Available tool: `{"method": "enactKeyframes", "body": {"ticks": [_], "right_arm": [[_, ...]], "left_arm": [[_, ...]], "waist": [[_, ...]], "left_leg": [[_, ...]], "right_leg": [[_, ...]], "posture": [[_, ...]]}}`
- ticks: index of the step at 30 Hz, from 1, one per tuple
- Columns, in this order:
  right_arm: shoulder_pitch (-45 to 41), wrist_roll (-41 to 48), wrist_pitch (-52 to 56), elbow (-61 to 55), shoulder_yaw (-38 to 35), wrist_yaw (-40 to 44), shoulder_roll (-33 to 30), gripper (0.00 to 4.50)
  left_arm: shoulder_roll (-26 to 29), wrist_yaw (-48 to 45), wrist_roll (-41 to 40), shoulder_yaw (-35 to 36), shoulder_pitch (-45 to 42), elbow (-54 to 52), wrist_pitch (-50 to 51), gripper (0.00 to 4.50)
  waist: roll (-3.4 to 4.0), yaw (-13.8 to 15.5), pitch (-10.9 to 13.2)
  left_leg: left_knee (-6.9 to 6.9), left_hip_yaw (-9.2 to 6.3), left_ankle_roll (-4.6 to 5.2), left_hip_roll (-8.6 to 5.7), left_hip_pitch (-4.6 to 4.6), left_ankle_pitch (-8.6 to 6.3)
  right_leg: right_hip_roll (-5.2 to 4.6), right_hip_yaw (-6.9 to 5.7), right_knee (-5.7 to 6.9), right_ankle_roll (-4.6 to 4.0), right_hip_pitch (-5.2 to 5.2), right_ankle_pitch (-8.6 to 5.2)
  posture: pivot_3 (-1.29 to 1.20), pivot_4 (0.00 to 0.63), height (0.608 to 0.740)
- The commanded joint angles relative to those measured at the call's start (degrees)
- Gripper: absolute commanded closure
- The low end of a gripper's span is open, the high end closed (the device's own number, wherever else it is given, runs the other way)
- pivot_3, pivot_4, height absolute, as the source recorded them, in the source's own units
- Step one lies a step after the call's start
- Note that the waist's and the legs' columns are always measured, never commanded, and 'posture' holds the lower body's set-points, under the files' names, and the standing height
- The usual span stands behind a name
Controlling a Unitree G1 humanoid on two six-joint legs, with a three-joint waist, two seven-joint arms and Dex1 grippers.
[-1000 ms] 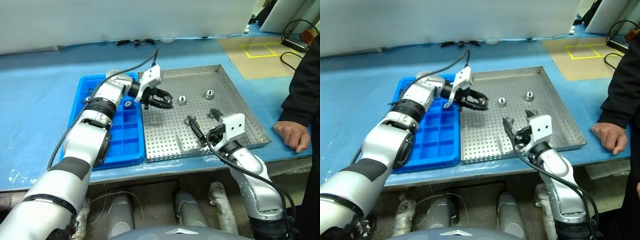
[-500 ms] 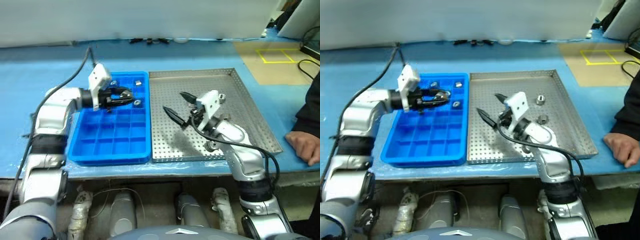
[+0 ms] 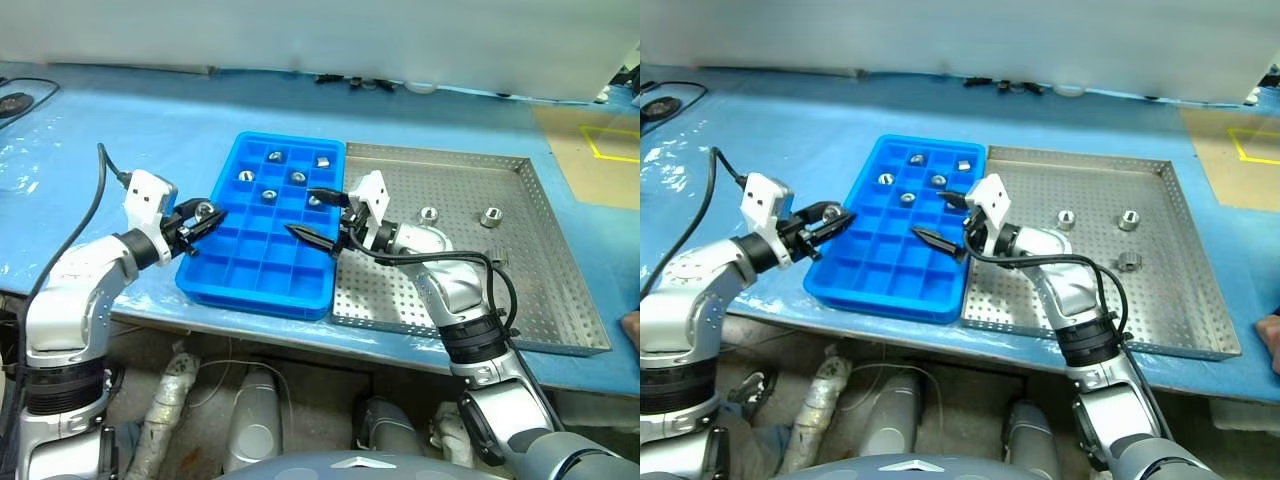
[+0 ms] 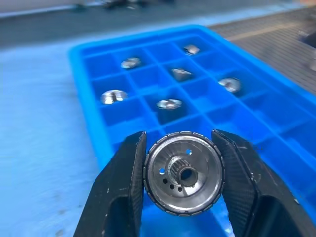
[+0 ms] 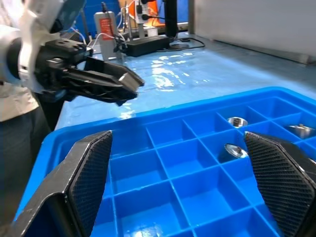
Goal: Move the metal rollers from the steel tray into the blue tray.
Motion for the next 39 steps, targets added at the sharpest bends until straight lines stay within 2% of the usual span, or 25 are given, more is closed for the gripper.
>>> {"method": "enactKeyframes", "body": {"ticks": [1,9,19,31,38,39], "right_arm": [[-0.4,0.7,-0.2,-1.8,-0.5,-0.3,0.2,0.00],[1.6,0.3,1.0,-4.5,-0.8,-2.6,-0.6,0.00],[3.8,0.3,1.9,-7.3,-1.3,-5.3,-1.2,0.00],[4.8,-0.1,1.6,-7.5,-0.8,-6.5,-1.5,0.00],[4.5,-0.4,1.0,-6.6,-0.7,-6.6,-1.2,0.00],[4.5,-0.4,0.9,-6.6,-0.7,-6.6,-1.2,0.00]], "left_arm": [[-0.1,5.7,3.5,-0.7,-2.5,4.5,-4.3,2.74],[-1.5,8.5,5.5,-4.3,-6.4,14.7,-9.7,2.74],[-3.0,7.8,5.5,-8.4,-12.5,19.9,-11.9,2.74],[-2.1,6.5,5.4,-9.0,-10.2,20.3,-11.8,2.74],[-1.1,6.6,5.0,-8.4,-10.8,20.4,-11.5,0.56],[-1.0,6.0,4.3,-8.1,-10.9,19.9,-11.4,0.56]], "waist": [[0.00,0.0,0.0],[0.00,-0.1,0.0],[0.01,-0.7,0.0],[0.03,-1.0,0.0],[0.03,-1.0,0.0],[0.03,-1.0,0.0]], "left_leg": [[0.00,-0.02,-0.06,0.00,0.01,0.04],[0.01,-0.09,-0.46,0.00,-0.03,0.30],[0.04,-0.09,-0.61,0.01,-0.03,0.40],[0.04,-0.09,-0.63,0.02,-0.07,0.42],[0.03,-0.09,-0.63,0.04,-0.03,0.42],[0.04,-0.09,-0.63,0.03,-0.03,0.42]], "right_leg": [[0.00,-0.03,0.10,-0.02,-0.02,-0.02],[0.00,-0.06,0.37,-0.06,-0.16,-0.04],[0.00,-0.09,0.53,-0.08,-0.20,-0.05],[0.01,-0.10,0.53,-0.01,-0.24,-0.02],[0.01,-0.10,0.58,-0.16,-0.23,-0.10],[0.01,-0.10,0.58,-0.16,-0.23,-0.10]], "posture": [[0.37,0.150,0.740],[0.31,0.150,0.740],[0.27,0.150,0.740],[0.26,0.150,0.740],[0.25,0.150,0.740],[0.25,0.150,0.740]]}}
